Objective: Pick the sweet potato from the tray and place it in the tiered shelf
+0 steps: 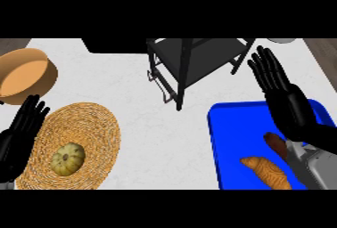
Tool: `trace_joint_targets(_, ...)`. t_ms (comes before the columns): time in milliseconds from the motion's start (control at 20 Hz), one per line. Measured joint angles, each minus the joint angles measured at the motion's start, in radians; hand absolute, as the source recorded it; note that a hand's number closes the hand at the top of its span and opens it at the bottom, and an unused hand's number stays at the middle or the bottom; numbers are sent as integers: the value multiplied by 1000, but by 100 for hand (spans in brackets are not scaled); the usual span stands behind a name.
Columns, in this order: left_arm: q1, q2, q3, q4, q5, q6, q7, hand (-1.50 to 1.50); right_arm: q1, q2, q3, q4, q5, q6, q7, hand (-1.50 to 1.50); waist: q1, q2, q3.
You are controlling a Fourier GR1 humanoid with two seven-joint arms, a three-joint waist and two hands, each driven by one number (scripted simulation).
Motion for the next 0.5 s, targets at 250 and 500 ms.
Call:
trace_joint_targets(250,24,-26,-20,72,-2,25,66,0,6,-219,-79,-31,85,100,-43,150,-30,19,22)
trace_joint_targets(500,41,-39,-35,129,-1,51,152,0,58,-468,-171,123,265,110,-66,-150,-59,32,31)
